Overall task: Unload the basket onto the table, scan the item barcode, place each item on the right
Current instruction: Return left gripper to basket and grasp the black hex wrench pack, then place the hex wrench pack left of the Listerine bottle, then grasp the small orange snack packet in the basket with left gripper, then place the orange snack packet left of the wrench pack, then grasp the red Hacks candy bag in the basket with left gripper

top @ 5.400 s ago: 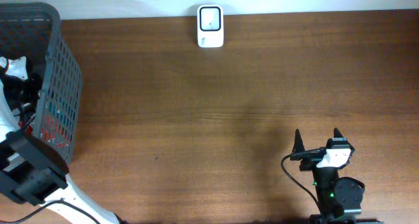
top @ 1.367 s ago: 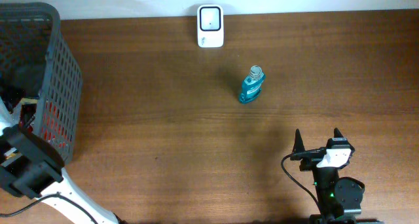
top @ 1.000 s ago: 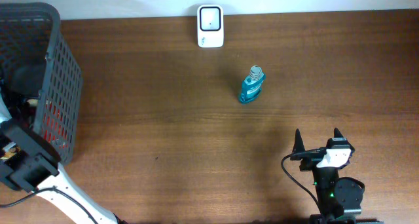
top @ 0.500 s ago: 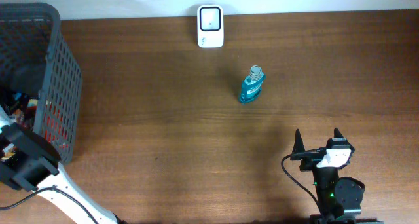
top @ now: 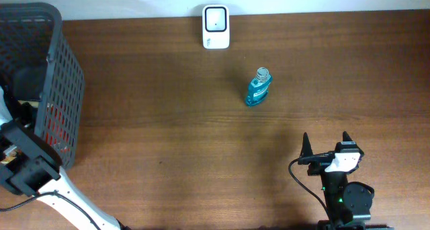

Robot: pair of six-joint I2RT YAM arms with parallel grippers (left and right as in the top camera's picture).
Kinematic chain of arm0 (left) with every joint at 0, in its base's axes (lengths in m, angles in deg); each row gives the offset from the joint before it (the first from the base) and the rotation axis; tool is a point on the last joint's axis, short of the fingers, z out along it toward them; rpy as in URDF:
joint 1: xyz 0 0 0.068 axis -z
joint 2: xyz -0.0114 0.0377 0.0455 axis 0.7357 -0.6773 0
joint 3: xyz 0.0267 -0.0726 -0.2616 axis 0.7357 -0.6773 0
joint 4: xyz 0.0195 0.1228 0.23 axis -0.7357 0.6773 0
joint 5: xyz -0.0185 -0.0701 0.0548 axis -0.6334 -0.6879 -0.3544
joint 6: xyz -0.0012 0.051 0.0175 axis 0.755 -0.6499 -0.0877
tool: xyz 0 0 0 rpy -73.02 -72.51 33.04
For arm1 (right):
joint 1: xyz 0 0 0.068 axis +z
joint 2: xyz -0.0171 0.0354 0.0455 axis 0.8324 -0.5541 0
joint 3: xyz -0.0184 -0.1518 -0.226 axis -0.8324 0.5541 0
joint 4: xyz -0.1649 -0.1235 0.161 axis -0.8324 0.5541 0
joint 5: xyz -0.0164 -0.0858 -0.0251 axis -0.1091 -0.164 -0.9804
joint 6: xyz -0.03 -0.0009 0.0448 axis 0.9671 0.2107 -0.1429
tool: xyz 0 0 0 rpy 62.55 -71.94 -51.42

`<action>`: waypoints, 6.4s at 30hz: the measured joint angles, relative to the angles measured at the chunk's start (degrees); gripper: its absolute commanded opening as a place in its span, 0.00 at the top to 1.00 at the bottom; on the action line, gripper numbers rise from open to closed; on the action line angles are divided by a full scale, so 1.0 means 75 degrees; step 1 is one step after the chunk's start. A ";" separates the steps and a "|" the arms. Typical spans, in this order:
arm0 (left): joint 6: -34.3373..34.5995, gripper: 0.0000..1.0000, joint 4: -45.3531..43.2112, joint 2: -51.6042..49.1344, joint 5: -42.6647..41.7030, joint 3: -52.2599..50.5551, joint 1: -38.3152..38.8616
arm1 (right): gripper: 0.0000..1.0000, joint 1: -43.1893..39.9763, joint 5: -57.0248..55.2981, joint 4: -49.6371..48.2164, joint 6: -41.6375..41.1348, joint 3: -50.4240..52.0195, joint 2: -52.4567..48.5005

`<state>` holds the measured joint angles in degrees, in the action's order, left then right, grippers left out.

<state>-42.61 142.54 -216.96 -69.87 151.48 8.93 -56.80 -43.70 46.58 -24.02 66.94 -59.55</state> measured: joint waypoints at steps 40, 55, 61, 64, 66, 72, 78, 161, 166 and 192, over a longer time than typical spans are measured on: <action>-0.0044 1.00 0.1716 -0.0050 -0.4473 0.6916 0.5826 | 0.02 0.0000 0.0000 0.0000 0.0000 0.0000 0.0000; 0.2113 0.93 -0.2256 -0.0096 -0.1932 0.0207 0.8757 | 0.02 0.0000 0.0000 0.0000 -0.0003 0.0000 0.0000; 0.2611 0.46 -0.2669 -0.0096 -0.1941 0.0085 0.9162 | 0.02 0.0000 0.0000 0.0000 -0.0003 0.0000 0.0000; 0.2678 0.28 -0.2710 -0.0096 -0.1964 0.0085 0.9288 | 0.02 0.0000 0.0000 0.0000 -0.0003 0.0000 0.0000; 0.2704 0.27 -0.2771 -0.0096 -0.1988 0.0085 0.9431 | 0.02 0.0000 0.0000 0.0000 0.0000 0.0000 0.0000; 0.2186 0.26 -0.1990 -0.0111 -0.1990 0.0901 0.9296 | 0.02 0.0000 0.0000 0.0000 0.0000 0.0000 0.0000; 0.1903 0.26 0.0580 0.0000 -0.1405 0.4803 0.7909 | 0.02 0.0000 0.0003 0.0000 0.0000 0.0000 0.0000; 0.0600 0.82 -0.3255 0.0119 -0.3077 -0.0860 0.7936 | 0.02 0.0000 0.0003 0.0000 -0.0003 0.0000 0.0000; 0.0577 0.14 -0.3383 0.0020 -0.3048 -0.0880 0.8253 | 0.02 0.0000 0.0000 0.0000 0.0000 0.0000 0.0000; -0.0195 0.14 0.1571 0.3121 -0.1967 0.5971 0.1262 | 0.02 0.0000 0.0000 -0.0003 0.0000 0.0000 0.0000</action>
<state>-44.07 154.33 -193.55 -84.63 196.26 18.39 -56.80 -43.70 46.56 -24.02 66.94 -59.55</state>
